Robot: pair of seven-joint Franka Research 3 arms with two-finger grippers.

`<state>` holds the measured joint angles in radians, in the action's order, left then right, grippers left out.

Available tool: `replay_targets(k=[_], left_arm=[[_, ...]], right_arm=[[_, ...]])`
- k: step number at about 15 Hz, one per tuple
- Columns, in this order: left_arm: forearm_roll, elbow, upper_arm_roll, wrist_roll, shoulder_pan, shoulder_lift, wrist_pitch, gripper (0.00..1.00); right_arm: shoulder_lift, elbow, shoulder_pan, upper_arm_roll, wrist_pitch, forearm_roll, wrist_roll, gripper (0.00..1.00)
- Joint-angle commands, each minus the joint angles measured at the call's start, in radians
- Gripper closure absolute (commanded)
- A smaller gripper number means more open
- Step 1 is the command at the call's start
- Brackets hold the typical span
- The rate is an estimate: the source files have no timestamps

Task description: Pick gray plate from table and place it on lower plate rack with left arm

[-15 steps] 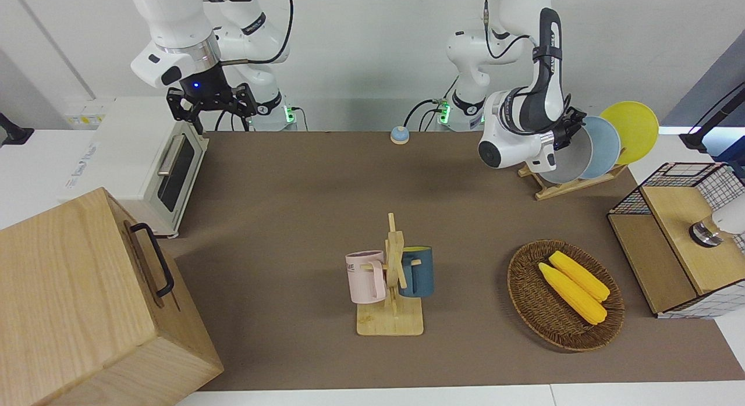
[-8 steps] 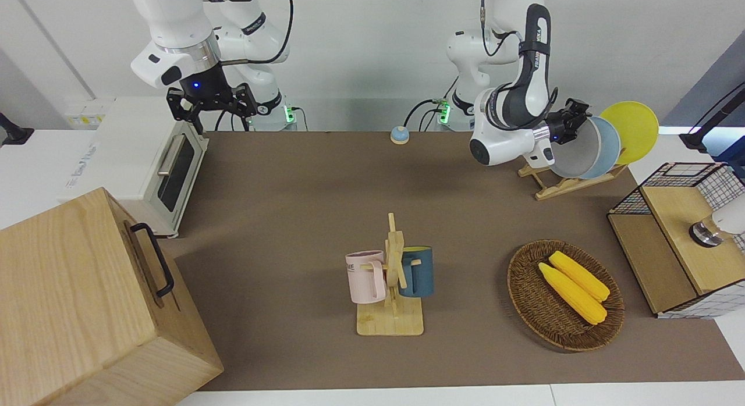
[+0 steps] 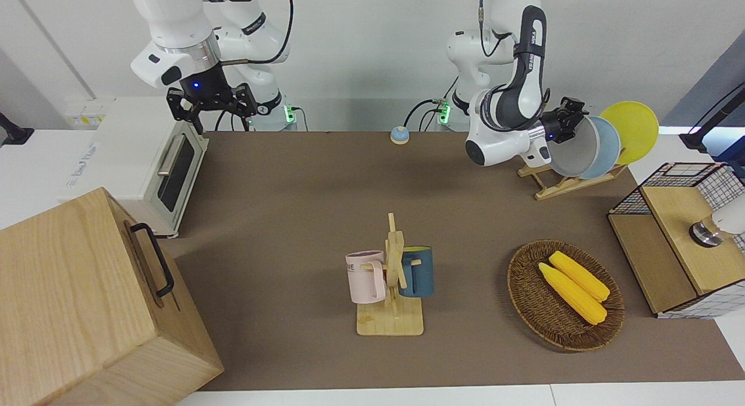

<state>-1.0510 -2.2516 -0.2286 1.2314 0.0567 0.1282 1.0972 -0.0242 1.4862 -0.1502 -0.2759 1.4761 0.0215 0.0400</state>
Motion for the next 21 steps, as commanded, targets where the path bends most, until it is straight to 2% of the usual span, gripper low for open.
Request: replay_targets(k=[1,5,10,14,15,17,18,19,21], left_arm=[[0.022,0.006,0.005,0.046,-0.008,0.022,0.021,1.00],[0.026,0.009,0.005,0.051,-0.008,0.033,0.027,1.00],[0.048,0.012,0.011,0.065,-0.008,0.038,0.144,1.00],[0.049,0.012,0.011,0.065,-0.008,0.038,0.147,1.00],[0.049,0.012,0.011,0.062,-0.008,0.038,0.147,0.89],[0.058,0.012,0.011,0.048,-0.006,0.034,0.145,0.33],[0.063,0.013,0.011,0.043,-0.005,0.031,0.145,0.12],[0.074,0.018,0.011,0.031,0.000,0.027,0.145,0.01],[0.104,0.050,0.008,-0.009,0.008,0.018,0.145,0.01]], right_arm=[[0.003,-0.009,-0.019,-0.017,-0.014,0.001,0.012,0.017],[0.003,-0.009,-0.019,-0.017,-0.013,0.001,0.012,0.017],[0.001,-0.009,-0.019,-0.016,-0.014,0.001,0.012,0.017],[0.003,-0.009,-0.019,-0.017,-0.014,0.001,0.012,0.017],[0.001,-0.009,-0.019,-0.017,-0.013,0.001,0.012,0.017],[0.003,-0.009,-0.019,-0.017,-0.014,0.001,0.012,0.017],[0.001,-0.009,-0.019,-0.017,-0.013,0.001,0.012,0.017],[0.003,-0.009,-0.019,-0.017,-0.014,0.001,0.012,0.017],[0.003,-0.009,-0.019,-0.017,-0.014,0.001,0.012,0.017]])
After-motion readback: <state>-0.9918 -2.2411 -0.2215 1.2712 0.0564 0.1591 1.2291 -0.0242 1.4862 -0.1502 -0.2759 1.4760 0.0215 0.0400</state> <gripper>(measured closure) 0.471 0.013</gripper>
